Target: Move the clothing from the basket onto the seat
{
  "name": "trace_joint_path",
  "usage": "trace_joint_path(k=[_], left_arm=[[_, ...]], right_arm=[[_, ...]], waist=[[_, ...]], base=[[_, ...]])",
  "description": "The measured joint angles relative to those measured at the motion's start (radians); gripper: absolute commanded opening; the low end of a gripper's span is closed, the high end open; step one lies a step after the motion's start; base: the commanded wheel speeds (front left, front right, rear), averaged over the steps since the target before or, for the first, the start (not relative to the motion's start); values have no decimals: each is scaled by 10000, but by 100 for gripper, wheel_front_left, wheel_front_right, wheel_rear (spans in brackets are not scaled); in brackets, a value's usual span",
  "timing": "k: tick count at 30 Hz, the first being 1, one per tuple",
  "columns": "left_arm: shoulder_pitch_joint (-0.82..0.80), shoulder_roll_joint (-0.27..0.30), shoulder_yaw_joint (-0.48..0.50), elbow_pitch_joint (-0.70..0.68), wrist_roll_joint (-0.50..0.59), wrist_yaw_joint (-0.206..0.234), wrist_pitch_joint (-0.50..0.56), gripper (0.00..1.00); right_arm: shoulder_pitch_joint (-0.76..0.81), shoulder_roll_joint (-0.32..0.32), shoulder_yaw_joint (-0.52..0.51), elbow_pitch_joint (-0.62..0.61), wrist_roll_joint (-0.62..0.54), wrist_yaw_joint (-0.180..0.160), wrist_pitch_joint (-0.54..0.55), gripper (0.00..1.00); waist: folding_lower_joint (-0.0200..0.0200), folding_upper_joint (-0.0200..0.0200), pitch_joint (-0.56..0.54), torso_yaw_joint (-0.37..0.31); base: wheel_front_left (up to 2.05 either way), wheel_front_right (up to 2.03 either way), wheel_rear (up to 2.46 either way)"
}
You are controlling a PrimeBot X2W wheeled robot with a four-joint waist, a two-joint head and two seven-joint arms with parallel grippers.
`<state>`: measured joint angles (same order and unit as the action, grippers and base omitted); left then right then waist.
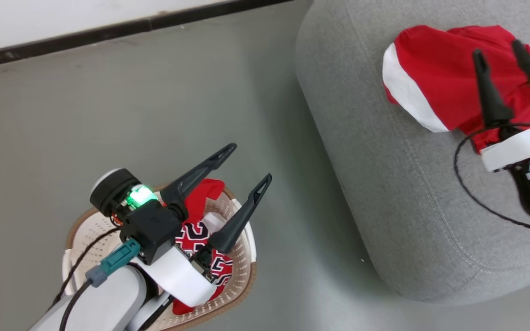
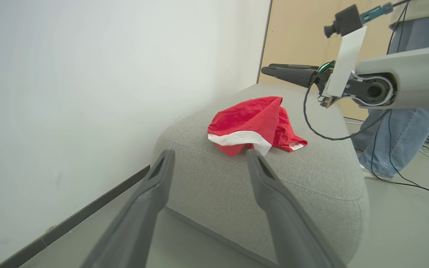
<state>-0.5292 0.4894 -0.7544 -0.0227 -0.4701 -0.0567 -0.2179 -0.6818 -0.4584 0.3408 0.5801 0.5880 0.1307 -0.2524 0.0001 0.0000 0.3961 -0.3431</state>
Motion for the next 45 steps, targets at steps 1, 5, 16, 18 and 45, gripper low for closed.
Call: trace_joint_path(k=[1,5,16,18,45], left_arm=[[81,-35,13,10,-6,65,-40,100],[398,-196,205,115,-115,343,-119,100],[1168,-318,1306,523,-410,1296,-293,100],[1311,-364,1511,591,-516,1471,-293,100],[3477,-999,3507,1072,-848,2715,-301,100]], right_arm=[[-2,81,77,-13,-36,0,0,100],[-41,412,207,-36,-249,0,0,100],[-189,1177,267,-385,-894,0,-13,100],[-161,1289,249,-408,-1011,0,-13,100],[2240,2474,-556,-270,-2207,0,-13,100]], waist=[[0,0,-60,66],[0,0,-295,335],[0,0,-969,1085],[0,0,-1096,1216],[0,0,-2879,2484]], base=[[0,0,0],[0,0,0],[0,0,0],[0,0,0],[0,0,0]])
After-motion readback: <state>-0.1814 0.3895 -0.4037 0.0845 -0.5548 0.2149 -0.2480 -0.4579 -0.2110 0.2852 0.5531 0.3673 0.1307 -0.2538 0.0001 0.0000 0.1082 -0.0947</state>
